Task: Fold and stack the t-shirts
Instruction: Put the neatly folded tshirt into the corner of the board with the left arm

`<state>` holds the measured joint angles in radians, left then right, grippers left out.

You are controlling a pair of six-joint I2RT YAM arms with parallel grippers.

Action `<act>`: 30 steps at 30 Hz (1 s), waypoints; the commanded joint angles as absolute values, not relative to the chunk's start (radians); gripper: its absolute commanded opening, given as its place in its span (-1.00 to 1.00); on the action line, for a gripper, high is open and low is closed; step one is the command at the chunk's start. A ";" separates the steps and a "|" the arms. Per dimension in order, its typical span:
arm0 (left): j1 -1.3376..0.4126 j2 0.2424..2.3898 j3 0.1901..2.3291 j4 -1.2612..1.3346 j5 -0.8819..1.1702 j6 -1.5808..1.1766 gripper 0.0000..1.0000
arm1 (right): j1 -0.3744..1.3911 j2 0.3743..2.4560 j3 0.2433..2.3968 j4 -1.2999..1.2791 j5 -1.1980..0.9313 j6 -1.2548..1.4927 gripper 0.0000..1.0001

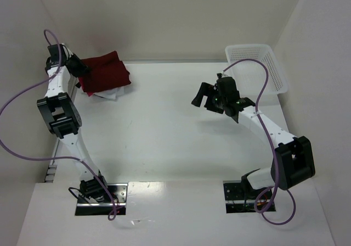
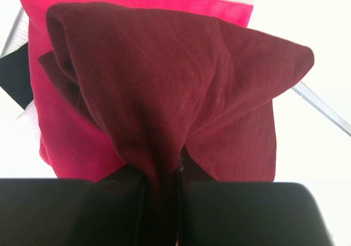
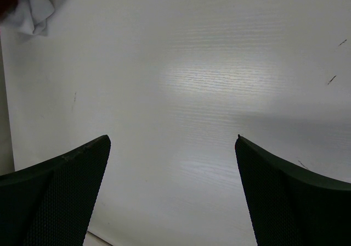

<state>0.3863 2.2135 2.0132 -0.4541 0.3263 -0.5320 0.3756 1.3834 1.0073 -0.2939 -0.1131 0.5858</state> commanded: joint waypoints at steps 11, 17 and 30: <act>0.416 2.082 2.010 -0.394 0.212 -0.558 0.99 | 0.383 1.356 1.049 -0.302 -0.046 0.574 1.00; 0.396 1.960 1.932 -0.390 0.198 -0.514 0.99 | 0.383 1.379 1.158 -0.333 -0.008 0.561 1.00; 0.268 2.034 1.792 -0.229 0.176 -0.543 0.78 | 0.354 1.388 1.226 -0.289 0.006 0.564 1.00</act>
